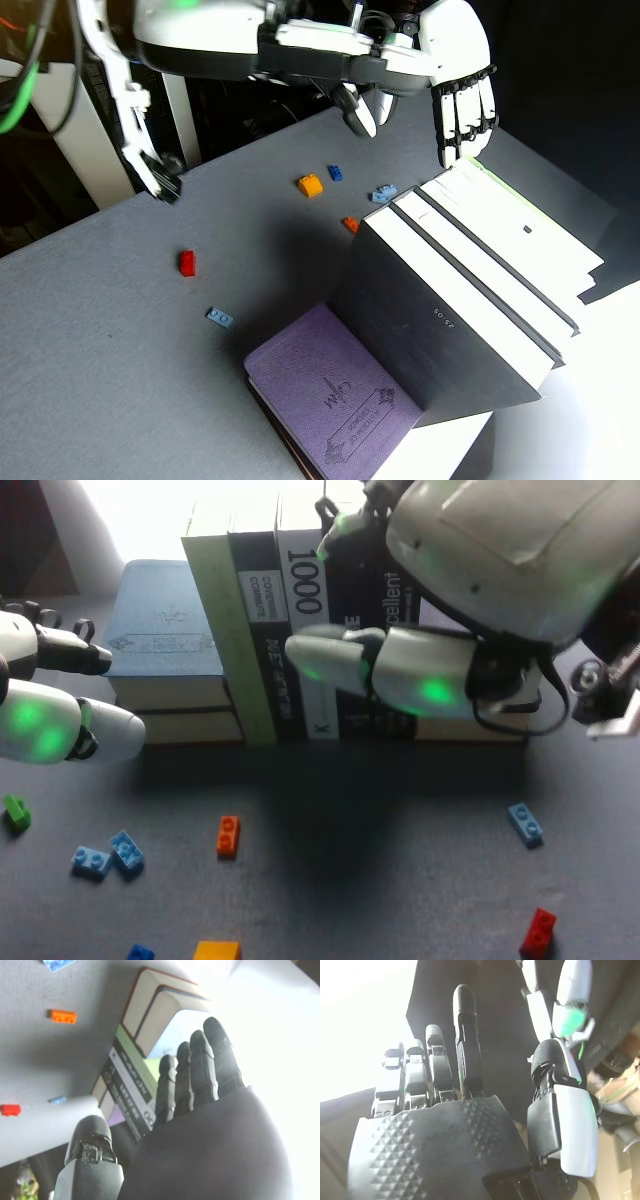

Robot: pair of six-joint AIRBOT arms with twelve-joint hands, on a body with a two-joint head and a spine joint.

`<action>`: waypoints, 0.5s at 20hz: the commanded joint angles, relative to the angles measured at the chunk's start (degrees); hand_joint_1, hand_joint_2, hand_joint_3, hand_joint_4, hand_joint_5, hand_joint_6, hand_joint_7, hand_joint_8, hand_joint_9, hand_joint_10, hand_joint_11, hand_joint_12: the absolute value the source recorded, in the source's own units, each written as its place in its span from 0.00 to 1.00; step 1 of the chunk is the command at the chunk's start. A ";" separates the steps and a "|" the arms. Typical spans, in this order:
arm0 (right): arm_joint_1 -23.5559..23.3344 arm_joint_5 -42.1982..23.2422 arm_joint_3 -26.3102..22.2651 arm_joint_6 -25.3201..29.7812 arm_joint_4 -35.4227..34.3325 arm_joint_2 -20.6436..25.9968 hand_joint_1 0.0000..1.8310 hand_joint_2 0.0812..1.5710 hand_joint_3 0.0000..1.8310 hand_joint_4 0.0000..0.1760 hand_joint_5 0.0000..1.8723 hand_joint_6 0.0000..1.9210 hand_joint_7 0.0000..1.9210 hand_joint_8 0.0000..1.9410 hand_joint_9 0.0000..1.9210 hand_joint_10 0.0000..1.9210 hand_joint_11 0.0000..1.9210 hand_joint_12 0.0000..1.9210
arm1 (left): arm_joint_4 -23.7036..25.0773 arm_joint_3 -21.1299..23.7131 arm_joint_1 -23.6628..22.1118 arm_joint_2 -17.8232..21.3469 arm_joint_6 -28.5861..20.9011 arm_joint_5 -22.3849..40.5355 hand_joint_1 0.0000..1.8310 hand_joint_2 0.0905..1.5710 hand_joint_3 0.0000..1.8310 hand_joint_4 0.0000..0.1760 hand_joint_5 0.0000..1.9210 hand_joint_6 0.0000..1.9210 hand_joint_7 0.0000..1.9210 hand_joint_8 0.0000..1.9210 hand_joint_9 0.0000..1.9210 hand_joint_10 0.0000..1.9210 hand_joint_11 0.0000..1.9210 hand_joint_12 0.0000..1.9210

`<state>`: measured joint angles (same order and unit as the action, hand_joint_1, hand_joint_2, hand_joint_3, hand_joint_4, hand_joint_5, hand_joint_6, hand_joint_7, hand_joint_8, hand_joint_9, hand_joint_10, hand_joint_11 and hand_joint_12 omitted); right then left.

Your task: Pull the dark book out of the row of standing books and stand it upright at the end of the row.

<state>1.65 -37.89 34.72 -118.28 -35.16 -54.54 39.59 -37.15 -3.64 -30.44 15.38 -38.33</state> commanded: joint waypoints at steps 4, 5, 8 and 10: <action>-1.58 -10.00 2.14 -1.11 1.40 -1.64 0.02 0.73 0.00 0.08 0.48 0.05 0.09 0.00 0.00 0.00 0.00 0.00 | 2.59 -0.08 -0.51 0.56 0.19 2.88 0.00 0.74 0.00 0.20 0.08 0.00 0.08 0.00 0.07 0.00 0.00 0.28; -1.90 -10.67 2.96 -0.85 1.20 -2.17 0.02 0.73 0.00 0.10 0.48 0.05 0.08 0.00 0.00 0.00 0.00 0.00 | 2.60 -0.13 -0.50 0.57 0.19 2.88 0.00 0.74 0.00 0.19 0.08 0.00 0.07 0.00 0.07 0.00 0.00 0.27; -2.84 -11.71 5.41 -0.38 -1.39 -3.77 0.01 0.74 0.00 0.06 0.47 0.04 0.08 0.00 0.00 0.00 0.00 0.00 | 2.59 -0.07 -0.61 0.56 0.19 2.88 0.00 0.74 0.00 0.20 0.09 0.00 0.08 0.00 0.08 0.00 0.00 0.30; -2.92 -10.67 6.94 -0.47 -2.09 -4.70 0.01 0.73 0.00 0.01 0.47 0.04 0.09 0.00 0.00 0.00 0.00 0.00 | 2.59 -0.07 -0.66 0.56 0.19 2.88 0.00 0.74 0.00 0.19 0.08 0.00 0.08 0.00 0.08 0.00 0.00 0.30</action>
<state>-0.45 -44.16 42.04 -118.83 -40.80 -59.79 39.59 -37.15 -3.64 -30.44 15.38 -38.30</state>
